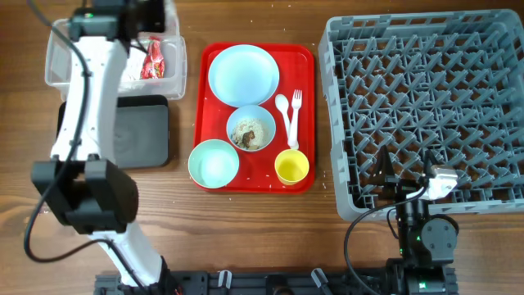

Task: Sort waste into correct bins and load items into the dishwasher rack
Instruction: 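Drop the tissue into the clear bin with the left gripper, then grasp the rim of the light-blue rice bowl with the left gripper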

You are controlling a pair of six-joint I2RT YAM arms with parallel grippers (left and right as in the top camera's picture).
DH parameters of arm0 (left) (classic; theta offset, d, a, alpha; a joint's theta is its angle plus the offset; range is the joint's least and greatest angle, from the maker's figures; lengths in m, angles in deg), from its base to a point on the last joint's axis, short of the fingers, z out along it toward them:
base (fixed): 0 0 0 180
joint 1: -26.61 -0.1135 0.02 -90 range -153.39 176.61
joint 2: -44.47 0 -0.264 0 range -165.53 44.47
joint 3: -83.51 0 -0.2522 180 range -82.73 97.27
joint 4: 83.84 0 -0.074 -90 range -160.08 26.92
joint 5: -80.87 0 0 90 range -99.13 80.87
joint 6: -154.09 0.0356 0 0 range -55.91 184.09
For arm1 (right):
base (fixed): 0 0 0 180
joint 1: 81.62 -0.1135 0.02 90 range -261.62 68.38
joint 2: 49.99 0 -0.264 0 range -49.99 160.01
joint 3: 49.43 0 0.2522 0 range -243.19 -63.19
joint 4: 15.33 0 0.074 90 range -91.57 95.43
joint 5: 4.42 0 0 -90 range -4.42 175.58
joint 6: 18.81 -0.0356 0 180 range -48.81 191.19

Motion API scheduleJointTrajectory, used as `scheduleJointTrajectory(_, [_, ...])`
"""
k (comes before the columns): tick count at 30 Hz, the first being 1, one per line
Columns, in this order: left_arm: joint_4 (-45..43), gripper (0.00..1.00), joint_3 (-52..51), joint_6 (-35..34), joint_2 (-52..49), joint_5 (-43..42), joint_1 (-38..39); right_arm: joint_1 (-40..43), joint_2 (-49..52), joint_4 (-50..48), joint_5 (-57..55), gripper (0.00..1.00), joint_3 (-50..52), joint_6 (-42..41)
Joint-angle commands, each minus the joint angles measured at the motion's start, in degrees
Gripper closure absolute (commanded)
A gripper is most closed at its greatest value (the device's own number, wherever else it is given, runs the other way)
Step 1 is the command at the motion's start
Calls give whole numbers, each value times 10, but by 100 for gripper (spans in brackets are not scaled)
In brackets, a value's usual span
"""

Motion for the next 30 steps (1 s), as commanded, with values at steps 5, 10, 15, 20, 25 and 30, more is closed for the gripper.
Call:
scheduleJointTrajectory(5, [34,28,-11,-19,-101,1,-44,-4,-3,-2,-7,0,1,2])
scheduleJointTrajectory(10, [46,15,-10,-19,-43,-7,-42,-4,-3,-2,-7,0,1,2])
scheduleJointTrajectory(15, [108,12,-10,-19,40,-111,-22,-4,-3,-2,-7,0,1,2])
scheduleJointTrajectory(20, [201,8,-10,-50,83,-167,23,-4,-3,-2,-7,0,1,2])
scheduleJointTrajectory(25, [262,7,-10,-92,84,-167,85,-4,-3,-2,-7,0,1,3])
scheduleJointTrajectory(30, [272,7,-10,-119,84,-163,143,-4,-3,-2,-7,0,1,2])
